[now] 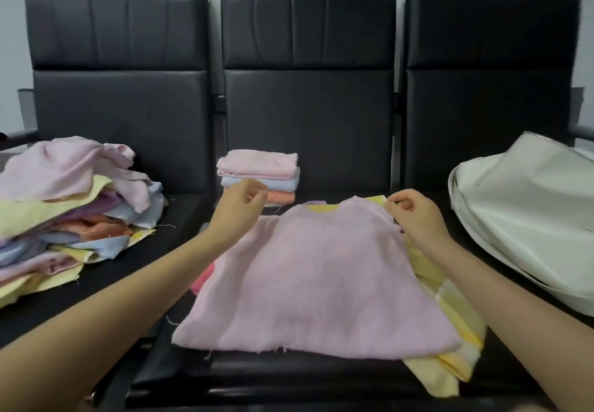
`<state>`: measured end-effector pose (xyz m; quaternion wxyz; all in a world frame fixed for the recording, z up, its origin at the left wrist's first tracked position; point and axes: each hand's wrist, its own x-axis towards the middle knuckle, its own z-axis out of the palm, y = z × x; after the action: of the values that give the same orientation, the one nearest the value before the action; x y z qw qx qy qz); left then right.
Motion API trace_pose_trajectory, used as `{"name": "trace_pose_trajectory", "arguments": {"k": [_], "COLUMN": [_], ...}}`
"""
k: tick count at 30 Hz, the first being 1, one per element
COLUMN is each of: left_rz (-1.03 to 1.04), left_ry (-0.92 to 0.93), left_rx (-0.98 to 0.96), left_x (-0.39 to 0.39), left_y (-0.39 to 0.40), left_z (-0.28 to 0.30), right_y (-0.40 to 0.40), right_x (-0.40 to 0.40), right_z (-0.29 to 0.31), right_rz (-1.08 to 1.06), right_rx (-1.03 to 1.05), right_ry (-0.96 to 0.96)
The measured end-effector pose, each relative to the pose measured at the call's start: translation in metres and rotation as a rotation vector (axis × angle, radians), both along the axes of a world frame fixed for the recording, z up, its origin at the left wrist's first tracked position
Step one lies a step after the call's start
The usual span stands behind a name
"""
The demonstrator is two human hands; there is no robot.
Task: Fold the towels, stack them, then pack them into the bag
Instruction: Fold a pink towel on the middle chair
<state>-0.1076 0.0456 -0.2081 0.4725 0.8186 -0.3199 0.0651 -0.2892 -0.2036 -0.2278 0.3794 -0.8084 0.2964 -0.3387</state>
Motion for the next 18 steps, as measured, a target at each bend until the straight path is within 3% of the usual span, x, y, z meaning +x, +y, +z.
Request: {"name": "trace_pose_trajectory", "arguments": {"k": [4,7,9,11,13,18], "left_rz": [-0.247,-0.458,-0.539,-0.563,-0.568,-0.552], "left_ry": [-0.271,-0.439,-0.524,-0.482,-0.404,-0.439], "left_rx": [0.071,0.359,0.583,0.684,0.649,0.668], "left_x": [-0.070,-0.096,-0.100,-0.098,-0.095,-0.096], "left_y": [0.031,0.058,0.068,0.075,0.079,0.078], "left_z": [-0.002,-0.017,-0.036,-0.052,-0.060,-0.061], "right_y": [0.061,0.095,0.111,0.123,0.126,0.134], "right_x": [-0.038,-0.067,-0.077,-0.082,-0.081,-0.074], "right_z": [0.009,0.013,0.007,-0.004,-0.013,-0.014], "right_rz": [0.285,0.505,0.633,0.733,0.740,0.716], "right_rx": [-0.106,-0.240,-0.211,-0.248,-0.426,-0.621], "right_ry": [0.027,0.224,0.364,0.526,0.629,0.609]}}
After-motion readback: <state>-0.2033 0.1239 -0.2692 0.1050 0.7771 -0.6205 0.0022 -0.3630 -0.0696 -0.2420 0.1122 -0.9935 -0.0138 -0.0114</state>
